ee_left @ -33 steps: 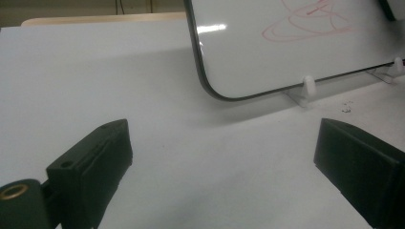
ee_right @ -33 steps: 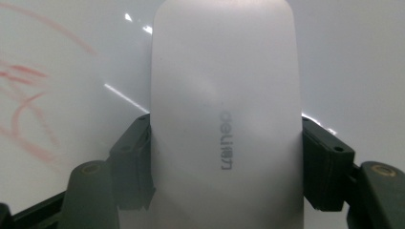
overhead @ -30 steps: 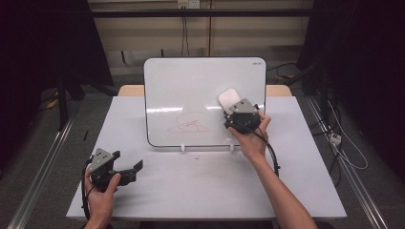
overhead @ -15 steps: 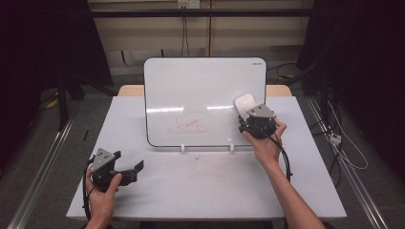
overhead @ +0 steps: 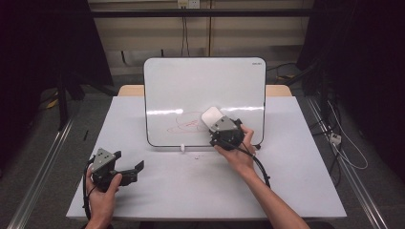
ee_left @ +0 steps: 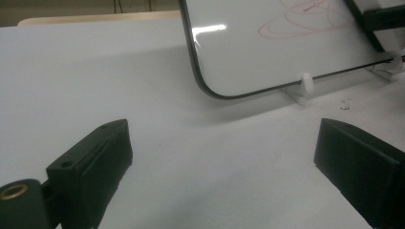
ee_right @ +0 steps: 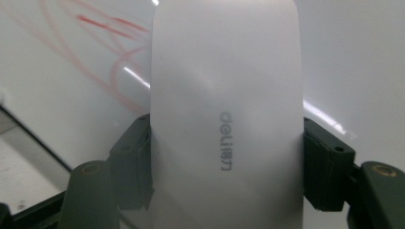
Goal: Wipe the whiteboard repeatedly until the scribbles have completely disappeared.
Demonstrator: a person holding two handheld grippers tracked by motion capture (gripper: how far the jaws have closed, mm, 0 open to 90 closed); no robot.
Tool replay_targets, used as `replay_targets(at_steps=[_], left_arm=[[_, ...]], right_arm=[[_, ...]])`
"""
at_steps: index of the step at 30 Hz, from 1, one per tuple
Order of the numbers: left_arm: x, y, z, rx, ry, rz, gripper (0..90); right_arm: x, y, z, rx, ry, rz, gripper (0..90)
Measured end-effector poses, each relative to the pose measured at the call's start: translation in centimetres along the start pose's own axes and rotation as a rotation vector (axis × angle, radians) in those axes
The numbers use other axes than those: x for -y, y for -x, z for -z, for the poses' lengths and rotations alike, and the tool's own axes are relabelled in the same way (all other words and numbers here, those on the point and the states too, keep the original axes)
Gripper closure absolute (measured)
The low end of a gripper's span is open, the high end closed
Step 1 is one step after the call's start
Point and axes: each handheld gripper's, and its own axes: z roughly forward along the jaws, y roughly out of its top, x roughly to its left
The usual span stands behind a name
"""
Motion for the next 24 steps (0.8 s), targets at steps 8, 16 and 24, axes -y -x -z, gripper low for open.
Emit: replay_targets(at_steps=[8, 16, 24], left_arm=[[0.0, -0.1, 0.1, -0.004, -0.003, -0.001, 5.6], [0.0, -0.1, 0.1, 0.0, -0.001, -0.001, 5.6], [0.0, -0.2, 0.2, -0.003, 0.0, 0.0, 5.6]], right_arm=[[-1.0, -2.6, -0.7, 0.004, 0.012, 0.061, 31.4], [-1.4, -1.6, -0.8, 0.004, 0.022, 0.061, 31.4], [-3.0, 1.0, -1.0, 0.053, 0.039, 0.007, 31.5]])
